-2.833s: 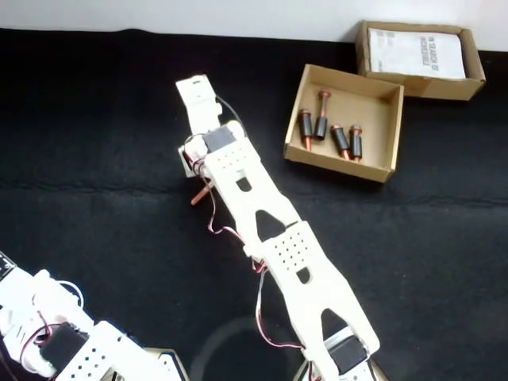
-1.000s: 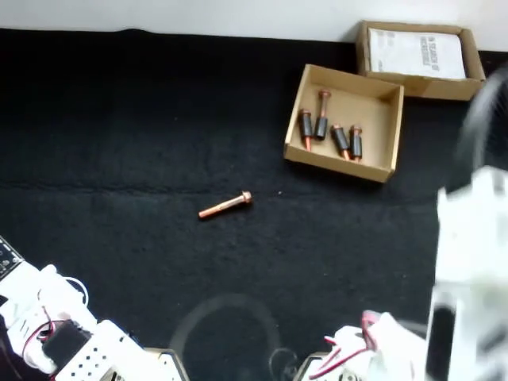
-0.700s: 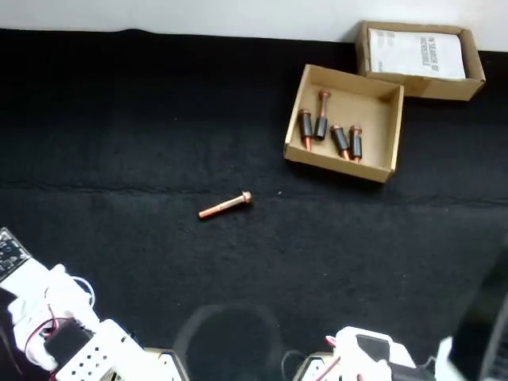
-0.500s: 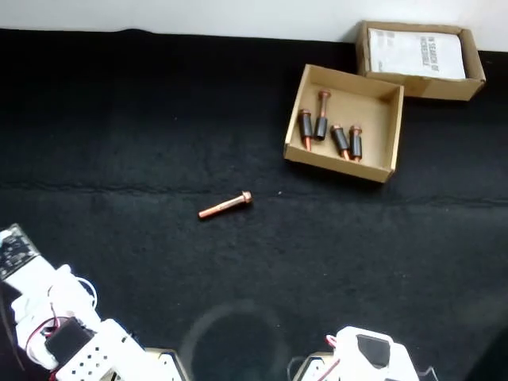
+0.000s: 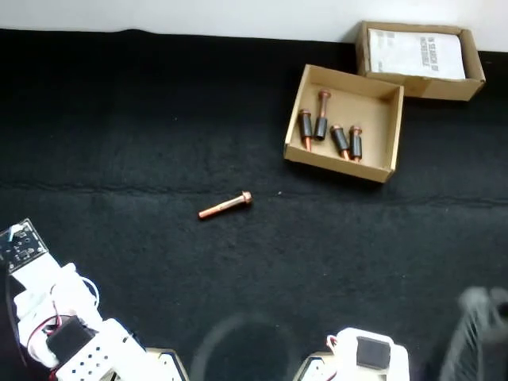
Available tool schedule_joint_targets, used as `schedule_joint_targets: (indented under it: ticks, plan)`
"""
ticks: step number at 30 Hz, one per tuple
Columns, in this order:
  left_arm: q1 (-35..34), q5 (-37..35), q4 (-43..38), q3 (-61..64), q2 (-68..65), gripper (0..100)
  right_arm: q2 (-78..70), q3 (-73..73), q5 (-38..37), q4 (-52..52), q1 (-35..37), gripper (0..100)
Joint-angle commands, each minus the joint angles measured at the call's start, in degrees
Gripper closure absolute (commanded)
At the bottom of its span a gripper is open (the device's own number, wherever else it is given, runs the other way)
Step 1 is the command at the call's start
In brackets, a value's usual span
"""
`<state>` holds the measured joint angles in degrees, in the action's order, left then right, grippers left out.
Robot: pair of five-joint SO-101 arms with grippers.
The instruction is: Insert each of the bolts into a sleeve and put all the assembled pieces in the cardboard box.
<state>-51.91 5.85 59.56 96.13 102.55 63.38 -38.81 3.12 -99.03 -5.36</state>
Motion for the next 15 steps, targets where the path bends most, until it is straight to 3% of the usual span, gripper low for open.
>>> schedule_joint_targets:
  ticks: [1,15]
  plan:
    - [0.7,0.5,0.2,1.0,0.5,99,4.5,18.1,-0.4,7.2,-0.4,99.2]
    - [2.2,0.6,0.2,1.0,0.4,99,40.1,88.0,-3.3,51.5,-0.1,99.2]
